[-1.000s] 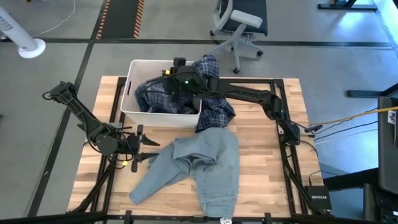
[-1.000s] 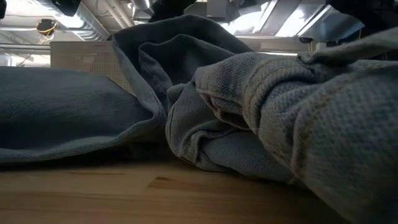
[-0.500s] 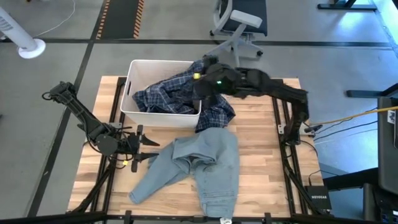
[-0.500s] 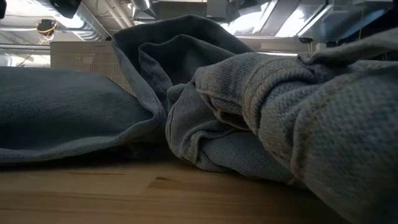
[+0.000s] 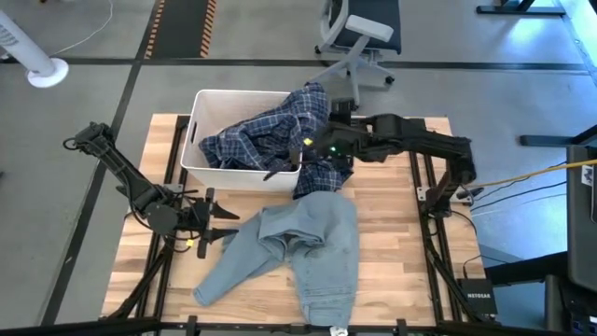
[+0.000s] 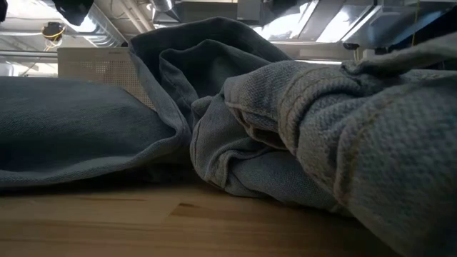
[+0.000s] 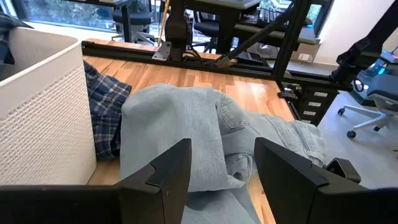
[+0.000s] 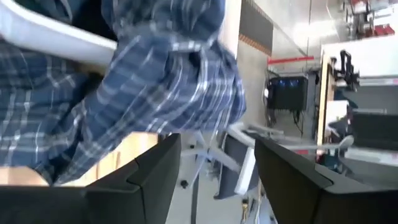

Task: Sort clothes
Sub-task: Put the blue checkered pants into the white laundry bin

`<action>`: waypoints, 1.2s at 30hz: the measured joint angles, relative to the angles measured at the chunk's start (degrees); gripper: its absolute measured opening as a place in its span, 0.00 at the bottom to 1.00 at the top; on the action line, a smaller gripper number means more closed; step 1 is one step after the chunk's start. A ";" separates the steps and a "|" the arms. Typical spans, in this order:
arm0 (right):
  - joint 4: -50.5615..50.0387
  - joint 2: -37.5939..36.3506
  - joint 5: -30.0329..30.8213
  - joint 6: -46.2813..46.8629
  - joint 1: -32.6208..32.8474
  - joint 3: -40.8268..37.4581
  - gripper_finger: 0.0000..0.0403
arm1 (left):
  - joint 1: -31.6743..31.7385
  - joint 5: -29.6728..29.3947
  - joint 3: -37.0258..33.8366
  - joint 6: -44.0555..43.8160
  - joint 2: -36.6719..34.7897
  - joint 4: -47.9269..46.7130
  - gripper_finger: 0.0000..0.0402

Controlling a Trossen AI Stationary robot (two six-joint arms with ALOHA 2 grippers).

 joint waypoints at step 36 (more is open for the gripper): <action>90.62 -19.44 -13.17 7.70 -9.51 -82.55 0.56 | 3.43 -0.07 0.00 1.97 0.04 0.45 0.43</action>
